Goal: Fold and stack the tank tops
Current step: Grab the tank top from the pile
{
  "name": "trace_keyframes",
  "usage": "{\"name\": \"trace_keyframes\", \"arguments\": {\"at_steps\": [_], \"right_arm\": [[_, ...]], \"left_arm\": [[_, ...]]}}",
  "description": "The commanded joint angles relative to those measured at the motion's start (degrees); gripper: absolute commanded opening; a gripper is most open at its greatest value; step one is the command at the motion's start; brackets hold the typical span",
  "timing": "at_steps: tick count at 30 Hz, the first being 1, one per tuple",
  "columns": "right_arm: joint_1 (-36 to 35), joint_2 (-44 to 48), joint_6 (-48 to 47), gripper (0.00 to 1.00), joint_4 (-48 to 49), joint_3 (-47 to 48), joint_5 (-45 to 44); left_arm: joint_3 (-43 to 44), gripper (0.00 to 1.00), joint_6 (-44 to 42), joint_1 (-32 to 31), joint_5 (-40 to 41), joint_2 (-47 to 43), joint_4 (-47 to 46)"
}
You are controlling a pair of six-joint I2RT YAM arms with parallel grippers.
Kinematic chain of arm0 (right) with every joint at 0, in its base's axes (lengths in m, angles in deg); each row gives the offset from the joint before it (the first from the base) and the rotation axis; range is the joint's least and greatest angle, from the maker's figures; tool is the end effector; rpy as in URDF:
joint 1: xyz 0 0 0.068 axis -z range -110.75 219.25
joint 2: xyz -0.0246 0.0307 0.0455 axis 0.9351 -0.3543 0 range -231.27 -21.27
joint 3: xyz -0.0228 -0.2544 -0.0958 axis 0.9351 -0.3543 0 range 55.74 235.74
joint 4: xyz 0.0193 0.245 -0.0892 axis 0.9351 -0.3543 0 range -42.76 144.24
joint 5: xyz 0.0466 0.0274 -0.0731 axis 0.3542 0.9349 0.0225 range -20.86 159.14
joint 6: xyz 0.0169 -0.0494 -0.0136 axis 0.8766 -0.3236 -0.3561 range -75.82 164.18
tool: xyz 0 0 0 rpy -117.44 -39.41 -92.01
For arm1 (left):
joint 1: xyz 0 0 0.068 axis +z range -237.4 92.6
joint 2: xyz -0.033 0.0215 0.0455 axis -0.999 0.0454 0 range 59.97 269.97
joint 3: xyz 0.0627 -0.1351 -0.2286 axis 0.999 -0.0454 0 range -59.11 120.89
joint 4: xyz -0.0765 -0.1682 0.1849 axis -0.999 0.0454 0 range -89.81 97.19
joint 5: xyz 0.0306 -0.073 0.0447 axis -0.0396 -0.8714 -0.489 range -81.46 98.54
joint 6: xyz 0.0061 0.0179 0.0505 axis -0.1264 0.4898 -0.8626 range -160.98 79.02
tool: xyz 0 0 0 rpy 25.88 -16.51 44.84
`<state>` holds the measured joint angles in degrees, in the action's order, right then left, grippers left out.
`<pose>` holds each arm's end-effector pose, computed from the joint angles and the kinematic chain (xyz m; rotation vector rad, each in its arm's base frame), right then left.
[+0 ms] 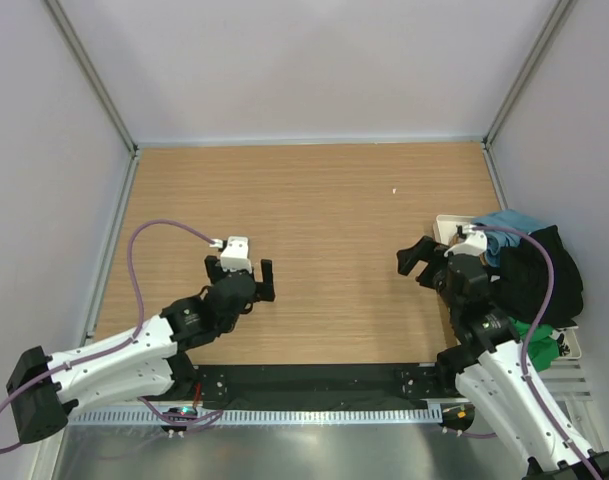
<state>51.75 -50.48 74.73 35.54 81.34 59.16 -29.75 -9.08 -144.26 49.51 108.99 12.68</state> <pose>0.1343 0.0358 0.2453 0.3385 1.9442 0.3807 0.1197 -0.1405 0.2333 0.0285 1.9916 -0.2332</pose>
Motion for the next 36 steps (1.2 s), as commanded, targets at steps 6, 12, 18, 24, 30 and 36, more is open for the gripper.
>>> {"name": "trace_keyframes", "arguments": {"at_steps": [6,12,18,24,30,36], "right_arm": [[0.09,-4.51,2.15,0.99,-3.35,5.5,-8.37],[0.18,-19.63,10.3,1.0,-15.12,19.64,-30.33],[2.37,-36.51,16.04,1.0,-22.96,33.79,-44.68],[13.42,-48.82,15.25,1.0,-18.84,39.78,-36.54],[20.74,-58.39,16.04,0.99,-13.39,40.75,-33.36],[21.81,-58.7,14.81,0.02,-12.51,43.12,-34.67]], "left_arm": [[-0.54,1.0,-0.26,0.26,1.57,-1.55,-3.44],[-0.27,0.99,-0.17,0.26,0.95,-0.24,-3.7],[0.52,1.0,-0.17,0.26,-0.1,1.7,-3.7],[0.87,1.0,-0.17,0.26,-0.37,2.58,-3.7],[0.96,0.99,-0.17,0.17,-0.28,2.49,-3.53],[0.96,0.99,-0.26,0.17,0.42,2.58,-3.18]]}}
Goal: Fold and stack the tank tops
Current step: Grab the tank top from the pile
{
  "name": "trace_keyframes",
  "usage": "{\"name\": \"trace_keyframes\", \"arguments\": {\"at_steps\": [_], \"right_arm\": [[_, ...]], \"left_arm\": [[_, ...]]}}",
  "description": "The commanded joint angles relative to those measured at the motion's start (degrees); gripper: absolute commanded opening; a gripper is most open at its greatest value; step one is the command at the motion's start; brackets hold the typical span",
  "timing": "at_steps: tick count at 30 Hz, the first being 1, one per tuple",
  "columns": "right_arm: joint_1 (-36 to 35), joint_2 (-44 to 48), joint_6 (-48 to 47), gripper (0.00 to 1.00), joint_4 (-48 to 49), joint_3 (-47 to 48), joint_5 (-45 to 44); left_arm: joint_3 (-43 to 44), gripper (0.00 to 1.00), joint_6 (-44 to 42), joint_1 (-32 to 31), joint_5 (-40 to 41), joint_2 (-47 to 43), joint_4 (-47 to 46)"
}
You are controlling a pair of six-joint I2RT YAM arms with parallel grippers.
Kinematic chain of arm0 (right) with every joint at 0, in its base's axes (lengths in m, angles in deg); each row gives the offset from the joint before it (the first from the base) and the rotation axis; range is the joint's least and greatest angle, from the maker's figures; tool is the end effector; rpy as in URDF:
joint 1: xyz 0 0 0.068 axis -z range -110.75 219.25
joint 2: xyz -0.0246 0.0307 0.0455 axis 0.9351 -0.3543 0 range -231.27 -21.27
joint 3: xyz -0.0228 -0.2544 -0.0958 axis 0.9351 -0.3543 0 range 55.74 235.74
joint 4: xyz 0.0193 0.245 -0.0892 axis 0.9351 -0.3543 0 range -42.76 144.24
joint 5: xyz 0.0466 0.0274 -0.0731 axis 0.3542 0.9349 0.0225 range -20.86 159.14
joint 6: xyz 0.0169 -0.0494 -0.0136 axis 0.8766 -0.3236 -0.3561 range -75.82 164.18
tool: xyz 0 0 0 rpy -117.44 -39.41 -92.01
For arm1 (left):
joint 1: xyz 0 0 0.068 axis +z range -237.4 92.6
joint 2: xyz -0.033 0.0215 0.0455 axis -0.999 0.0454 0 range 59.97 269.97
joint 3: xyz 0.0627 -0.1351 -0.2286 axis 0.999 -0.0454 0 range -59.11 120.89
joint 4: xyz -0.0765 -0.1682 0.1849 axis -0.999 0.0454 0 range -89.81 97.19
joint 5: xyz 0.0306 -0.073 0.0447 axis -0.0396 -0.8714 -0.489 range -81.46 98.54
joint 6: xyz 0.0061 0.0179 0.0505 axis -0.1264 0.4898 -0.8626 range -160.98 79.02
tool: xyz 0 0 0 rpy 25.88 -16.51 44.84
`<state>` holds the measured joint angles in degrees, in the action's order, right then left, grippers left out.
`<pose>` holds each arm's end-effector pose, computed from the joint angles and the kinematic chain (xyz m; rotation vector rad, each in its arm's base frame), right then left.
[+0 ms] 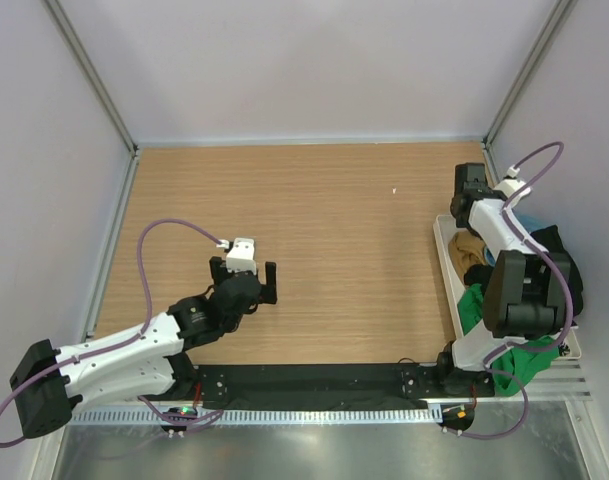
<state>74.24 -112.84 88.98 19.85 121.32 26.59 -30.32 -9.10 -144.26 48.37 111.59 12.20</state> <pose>0.3199 -0.0522 0.2367 1.2042 2.0221 -0.6464 0.1220 -0.1451 0.2229 0.0630 2.0305 -0.2122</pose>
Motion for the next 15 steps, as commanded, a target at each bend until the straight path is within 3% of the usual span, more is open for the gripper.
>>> {"name": "trace_keyframes", "arguments": {"at_steps": [1,4,8,9,15], "right_arm": [[-1.3,4.9,-0.75,0.01,3.54,3.32,-2.19],[-7.69,9.37,-5.76,0.01,4.25,4.9,-4.82],[-21.58,14.12,-14.72,0.01,7.92,8.15,-5.72],[-26.13,14.66,-16.39,0.01,8.63,8.68,-2.31],[-33.55,17.21,-23.78,0.01,10.22,12.99,18.18]], "left_arm": [[1.53,0.99,-0.24,0.26,1.56,-0.2,-2.61],[1.61,0.99,-0.15,0.26,1.74,-0.02,-2.69],[1.7,0.99,-0.24,0.26,2.0,0.42,-2.69],[1.7,0.99,-0.24,0.17,2.26,0.5,-2.61],[1.35,1.0,-0.15,0.17,3.67,0.07,-2.34]]}}
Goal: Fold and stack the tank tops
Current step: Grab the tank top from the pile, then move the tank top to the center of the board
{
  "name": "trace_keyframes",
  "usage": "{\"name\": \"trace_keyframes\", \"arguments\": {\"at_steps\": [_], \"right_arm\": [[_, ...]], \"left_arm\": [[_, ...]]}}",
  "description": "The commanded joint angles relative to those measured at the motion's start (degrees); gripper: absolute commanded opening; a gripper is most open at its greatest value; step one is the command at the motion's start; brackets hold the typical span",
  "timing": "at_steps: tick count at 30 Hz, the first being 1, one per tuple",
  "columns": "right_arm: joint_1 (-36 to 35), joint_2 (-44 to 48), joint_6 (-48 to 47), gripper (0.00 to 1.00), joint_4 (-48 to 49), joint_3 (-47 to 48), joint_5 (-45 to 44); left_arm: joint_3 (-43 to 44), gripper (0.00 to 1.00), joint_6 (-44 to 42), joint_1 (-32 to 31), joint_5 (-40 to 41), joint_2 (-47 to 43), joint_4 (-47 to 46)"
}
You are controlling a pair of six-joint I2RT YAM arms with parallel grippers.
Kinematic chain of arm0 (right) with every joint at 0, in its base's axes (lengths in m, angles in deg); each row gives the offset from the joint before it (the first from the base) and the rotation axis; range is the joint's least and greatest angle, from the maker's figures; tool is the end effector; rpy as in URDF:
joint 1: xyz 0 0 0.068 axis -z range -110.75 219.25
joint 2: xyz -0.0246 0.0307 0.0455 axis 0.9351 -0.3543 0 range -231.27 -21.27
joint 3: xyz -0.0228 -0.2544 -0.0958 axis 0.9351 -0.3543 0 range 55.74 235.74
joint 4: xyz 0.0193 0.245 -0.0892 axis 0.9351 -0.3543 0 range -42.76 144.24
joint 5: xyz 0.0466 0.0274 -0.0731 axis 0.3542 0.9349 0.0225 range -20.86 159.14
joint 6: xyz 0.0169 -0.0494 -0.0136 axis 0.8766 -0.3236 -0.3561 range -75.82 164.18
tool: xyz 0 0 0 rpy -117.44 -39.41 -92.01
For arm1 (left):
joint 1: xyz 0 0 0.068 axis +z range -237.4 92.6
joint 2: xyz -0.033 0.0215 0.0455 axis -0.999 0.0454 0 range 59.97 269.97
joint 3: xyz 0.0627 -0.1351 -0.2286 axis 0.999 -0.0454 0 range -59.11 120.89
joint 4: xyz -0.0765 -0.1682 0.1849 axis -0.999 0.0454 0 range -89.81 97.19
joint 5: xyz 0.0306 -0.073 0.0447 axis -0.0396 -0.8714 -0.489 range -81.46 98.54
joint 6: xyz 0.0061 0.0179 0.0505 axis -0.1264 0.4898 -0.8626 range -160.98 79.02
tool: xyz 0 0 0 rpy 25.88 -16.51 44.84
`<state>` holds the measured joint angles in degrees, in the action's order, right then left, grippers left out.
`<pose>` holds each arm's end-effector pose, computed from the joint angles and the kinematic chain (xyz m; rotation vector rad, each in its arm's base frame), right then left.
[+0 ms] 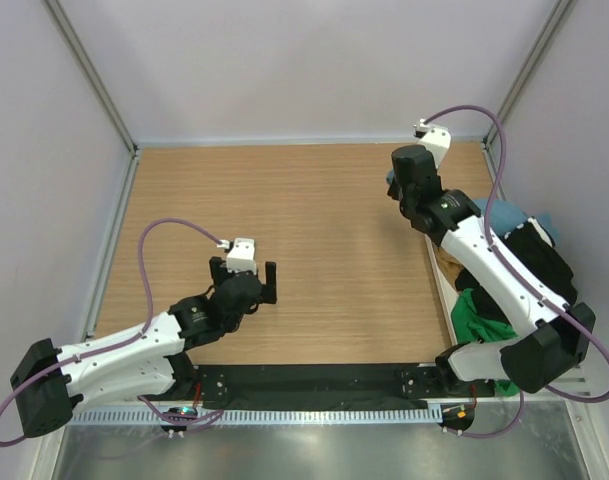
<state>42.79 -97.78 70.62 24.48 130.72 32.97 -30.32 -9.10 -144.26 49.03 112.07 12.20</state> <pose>0.2715 0.1116 0.3702 0.3618 1.9715 -0.0826 0.1227 -0.1455 0.2216 0.0602 2.0307 -0.1955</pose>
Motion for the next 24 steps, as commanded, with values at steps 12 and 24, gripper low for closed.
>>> {"name": "trace_keyframes", "arguments": {"at_steps": [12,24], "right_arm": [[-3.33,-0.65,-10.53,0.01,3.84,15.44,27.1],[-9.05,-20.96,-10.44,0.01,-12.78,56.09,27.47]], "left_arm": [[0.91,1.0,-0.15,0.26,4.86,-1.56,-2.17],[0.12,1.0,1.69,0.26,8.81,-4.72,-0.15]]}}
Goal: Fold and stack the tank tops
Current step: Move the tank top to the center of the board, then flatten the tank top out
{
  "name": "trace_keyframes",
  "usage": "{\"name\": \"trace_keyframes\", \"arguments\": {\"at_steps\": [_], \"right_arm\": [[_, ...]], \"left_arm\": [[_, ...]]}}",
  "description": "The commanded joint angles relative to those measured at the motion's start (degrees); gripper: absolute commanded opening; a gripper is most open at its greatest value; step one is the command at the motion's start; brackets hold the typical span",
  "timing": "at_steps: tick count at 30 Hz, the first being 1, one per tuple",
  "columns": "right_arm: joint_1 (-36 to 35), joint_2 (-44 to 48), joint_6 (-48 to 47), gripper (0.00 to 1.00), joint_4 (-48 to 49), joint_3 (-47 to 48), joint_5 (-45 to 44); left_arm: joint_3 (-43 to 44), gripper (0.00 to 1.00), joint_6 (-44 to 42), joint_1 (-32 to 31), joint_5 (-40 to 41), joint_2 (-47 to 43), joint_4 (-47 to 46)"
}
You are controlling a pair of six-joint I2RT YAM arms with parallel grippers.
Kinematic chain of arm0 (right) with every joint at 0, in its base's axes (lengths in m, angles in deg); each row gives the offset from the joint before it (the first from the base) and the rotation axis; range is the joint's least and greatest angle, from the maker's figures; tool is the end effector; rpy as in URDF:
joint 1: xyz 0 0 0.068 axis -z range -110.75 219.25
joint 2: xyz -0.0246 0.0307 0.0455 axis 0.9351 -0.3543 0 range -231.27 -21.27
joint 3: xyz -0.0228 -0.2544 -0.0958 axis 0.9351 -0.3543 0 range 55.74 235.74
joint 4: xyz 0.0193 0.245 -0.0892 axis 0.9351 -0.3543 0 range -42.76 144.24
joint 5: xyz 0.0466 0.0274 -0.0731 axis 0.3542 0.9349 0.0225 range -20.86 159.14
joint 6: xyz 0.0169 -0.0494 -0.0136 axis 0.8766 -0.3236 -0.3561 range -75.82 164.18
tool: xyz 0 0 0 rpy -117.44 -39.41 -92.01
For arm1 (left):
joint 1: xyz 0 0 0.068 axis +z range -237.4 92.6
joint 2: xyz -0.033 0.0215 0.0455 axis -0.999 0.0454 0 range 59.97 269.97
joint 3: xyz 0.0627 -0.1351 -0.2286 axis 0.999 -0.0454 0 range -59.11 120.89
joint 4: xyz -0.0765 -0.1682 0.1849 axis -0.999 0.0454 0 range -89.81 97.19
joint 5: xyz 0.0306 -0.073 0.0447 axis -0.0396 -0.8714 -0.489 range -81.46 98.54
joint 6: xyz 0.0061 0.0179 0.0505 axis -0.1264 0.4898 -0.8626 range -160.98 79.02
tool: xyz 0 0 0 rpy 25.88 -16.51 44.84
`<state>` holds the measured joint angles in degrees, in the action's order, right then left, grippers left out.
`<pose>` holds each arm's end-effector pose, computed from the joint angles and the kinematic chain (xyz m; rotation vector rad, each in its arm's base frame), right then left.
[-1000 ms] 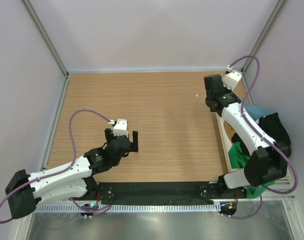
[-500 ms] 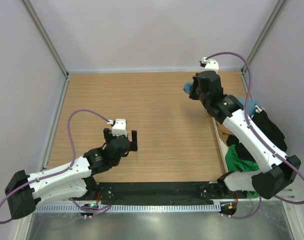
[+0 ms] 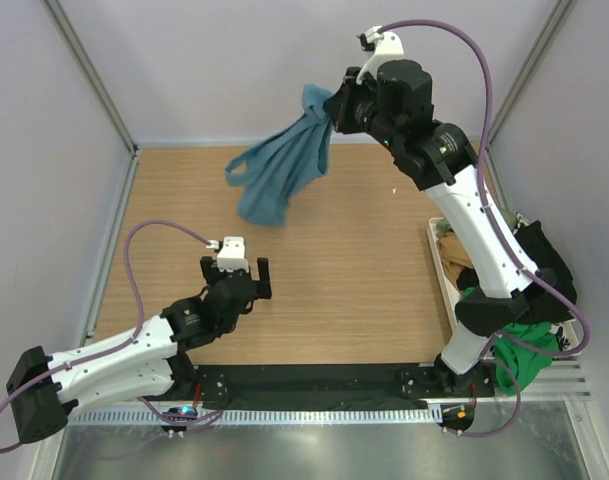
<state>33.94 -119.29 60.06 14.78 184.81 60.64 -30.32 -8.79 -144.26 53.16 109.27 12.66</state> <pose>0.2837 0.1944 0.5367 -0.1838 1.7357 0.5326 0.1202 -0.1383 0.2300 -0.0078 1.9726 -0.1702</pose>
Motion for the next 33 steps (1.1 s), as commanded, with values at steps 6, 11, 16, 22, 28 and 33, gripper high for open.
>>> {"name": "trace_keyframes", "arguments": {"at_steps": [6,11,16,22,28,33], "right_arm": [[-0.11,8.08,0.9,0.68,4.21,-19.09,-6.0],[-0.02,17.05,2.93,0.85,14.66,-44.84,-8.56],[-0.02,21.03,3.63,0.76,19.68,-59.81,-5.66],[0.06,15.15,4.68,0.63,21.18,-61.84,0.31],[0.07,2.68,8.46,0.65,22.33,-54.65,3.83],[-0.02,-13.21,9.52,0.71,14.61,-39.91,1.9]], "left_arm": [[-1.46,1.0,2.18,0.26,5.74,-6.49,0.1],[-2.25,1.0,2.18,0.26,6.53,-8.25,0.01],[-1.55,1.0,2.09,0.26,6.53,-5.54,-0.16],[3.1,0.99,6.12,4.99,5.58,2.9,4.4],[1.97,1.0,10.27,19.67,-9.11,4.23,2.91],[-0.67,1.0,9.92,20.74,-7.18,-1.21,3.44]]}}
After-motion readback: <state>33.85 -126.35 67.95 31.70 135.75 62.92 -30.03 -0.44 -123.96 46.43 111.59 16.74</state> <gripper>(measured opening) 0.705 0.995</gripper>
